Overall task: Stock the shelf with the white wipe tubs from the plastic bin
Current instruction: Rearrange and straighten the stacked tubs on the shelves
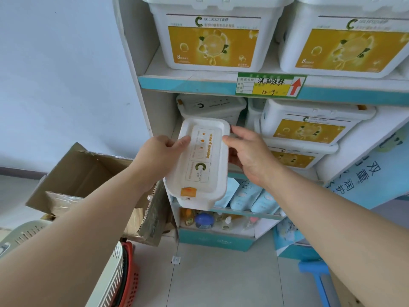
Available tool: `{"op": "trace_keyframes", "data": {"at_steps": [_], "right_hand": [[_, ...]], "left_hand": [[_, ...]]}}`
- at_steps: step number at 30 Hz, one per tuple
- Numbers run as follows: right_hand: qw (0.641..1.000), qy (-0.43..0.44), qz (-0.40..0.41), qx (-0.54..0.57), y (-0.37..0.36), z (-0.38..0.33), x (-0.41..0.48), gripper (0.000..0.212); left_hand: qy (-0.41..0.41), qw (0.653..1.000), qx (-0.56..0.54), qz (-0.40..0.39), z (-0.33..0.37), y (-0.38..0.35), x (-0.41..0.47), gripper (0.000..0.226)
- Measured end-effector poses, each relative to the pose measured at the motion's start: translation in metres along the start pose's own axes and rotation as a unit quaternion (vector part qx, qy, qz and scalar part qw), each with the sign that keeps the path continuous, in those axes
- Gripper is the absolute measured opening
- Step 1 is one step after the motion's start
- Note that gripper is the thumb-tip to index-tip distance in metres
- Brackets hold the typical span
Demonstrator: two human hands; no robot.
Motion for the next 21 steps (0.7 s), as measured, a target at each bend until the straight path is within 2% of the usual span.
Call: {"op": "trace_keyframes", "data": {"at_steps": [3, 6, 9, 12, 15, 21], "right_hand": [[0.999, 0.005, -0.029, -0.016, -0.012, 0.0, 0.003, 0.018], [0.99, 0.033, -0.032, -0.13, -0.017, -0.006, 0.007, 0.017], [0.941, 0.102, 0.004, -0.322, -0.015, -0.021, 0.017, 0.03], [0.884, 0.149, 0.008, -0.442, -0.018, -0.027, 0.035, 0.039], [0.849, 0.196, 0.029, -0.489, -0.019, -0.032, 0.05, 0.042], [0.798, 0.251, 0.067, -0.544, -0.018, -0.034, 0.076, 0.044]], "left_hand": [[0.042, 0.994, -0.094, -0.031, -0.019, -0.009, -0.003, 0.043], [0.07, 0.974, -0.212, -0.032, -0.038, -0.015, -0.015, 0.029], [0.069, 0.958, -0.273, 0.049, -0.049, -0.002, -0.026, 0.023], [0.036, 0.959, -0.269, 0.083, -0.051, 0.014, -0.034, 0.024], [0.012, 0.957, -0.273, 0.1, -0.056, 0.024, -0.041, 0.026], [0.061, 0.935, -0.33, 0.11, -0.087, 0.013, -0.044, 0.028]]}}
Point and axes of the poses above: each hand's wrist, its own x-axis towards the middle knuckle, its own y-axis out of the back of the hand, z = x × y, the point moved 10 cm from there along x, towards the middle knuckle
